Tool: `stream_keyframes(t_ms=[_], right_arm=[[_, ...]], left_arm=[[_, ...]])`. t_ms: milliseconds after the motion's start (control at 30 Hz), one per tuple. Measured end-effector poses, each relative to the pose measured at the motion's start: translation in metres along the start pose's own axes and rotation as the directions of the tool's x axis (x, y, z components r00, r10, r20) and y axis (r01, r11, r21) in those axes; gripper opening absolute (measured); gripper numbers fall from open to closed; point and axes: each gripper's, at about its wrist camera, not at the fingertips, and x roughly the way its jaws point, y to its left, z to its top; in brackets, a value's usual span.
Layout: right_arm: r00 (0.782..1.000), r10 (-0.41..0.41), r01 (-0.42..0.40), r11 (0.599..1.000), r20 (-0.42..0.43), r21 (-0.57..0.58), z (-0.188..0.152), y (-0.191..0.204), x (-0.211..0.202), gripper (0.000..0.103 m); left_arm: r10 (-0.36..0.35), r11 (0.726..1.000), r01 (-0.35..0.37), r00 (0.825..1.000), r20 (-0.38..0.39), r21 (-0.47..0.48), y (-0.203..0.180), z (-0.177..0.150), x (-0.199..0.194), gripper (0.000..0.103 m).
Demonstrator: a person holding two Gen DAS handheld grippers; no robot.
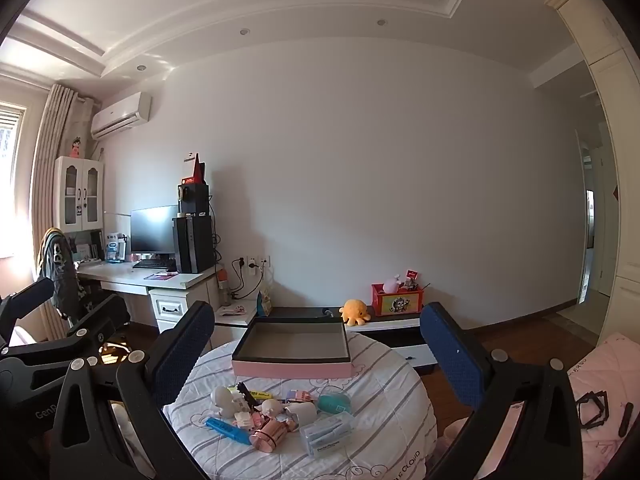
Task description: Organize rigid objects
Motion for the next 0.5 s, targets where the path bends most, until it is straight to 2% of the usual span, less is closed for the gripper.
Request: stream_keyframes(t_ms=[500], right_arm=[[1.0,0.005,-0.005,1.0,-0.006,-0.013,0.0005,0.0038,-0.004,0.103]], left_arm=[[-0.003,1.0,0.003,1.0,-0.017,-0.006,0.001,-0.0017,0.0031,0.103]])
